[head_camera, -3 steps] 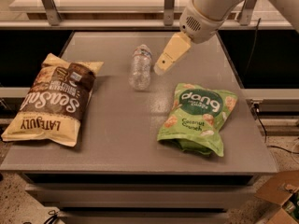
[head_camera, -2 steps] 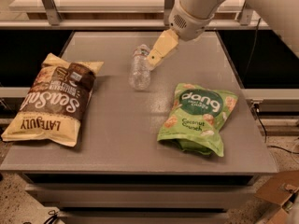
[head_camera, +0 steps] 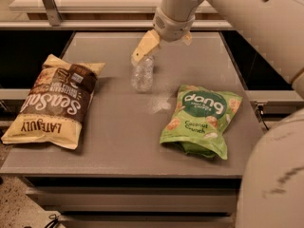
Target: Pick water bottle
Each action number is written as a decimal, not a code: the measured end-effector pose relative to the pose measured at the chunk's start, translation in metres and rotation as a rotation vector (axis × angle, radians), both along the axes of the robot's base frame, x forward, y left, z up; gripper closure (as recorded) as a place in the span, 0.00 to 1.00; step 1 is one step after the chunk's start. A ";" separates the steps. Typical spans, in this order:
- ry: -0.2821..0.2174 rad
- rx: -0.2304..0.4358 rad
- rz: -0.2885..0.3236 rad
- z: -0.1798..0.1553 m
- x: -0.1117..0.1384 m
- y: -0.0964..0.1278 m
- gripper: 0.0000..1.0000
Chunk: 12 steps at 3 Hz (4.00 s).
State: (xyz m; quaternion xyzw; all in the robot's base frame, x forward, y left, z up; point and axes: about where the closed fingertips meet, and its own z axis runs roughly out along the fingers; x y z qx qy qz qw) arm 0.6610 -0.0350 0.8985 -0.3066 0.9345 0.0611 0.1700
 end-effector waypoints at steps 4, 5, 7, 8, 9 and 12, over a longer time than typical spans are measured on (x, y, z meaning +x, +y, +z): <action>0.145 0.030 -0.104 -0.055 0.018 0.072 0.17; 0.161 0.023 -0.108 -0.059 0.017 0.075 0.41; 0.148 0.014 -0.092 -0.047 0.018 0.081 0.87; 0.115 0.009 -0.075 -0.029 0.019 0.084 1.00; 0.075 0.000 -0.051 -0.005 0.020 0.086 1.00; 0.040 -0.013 0.013 0.023 0.023 0.087 1.00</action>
Offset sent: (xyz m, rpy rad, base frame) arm 0.0231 0.0655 -0.0396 0.0398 0.1147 -0.1306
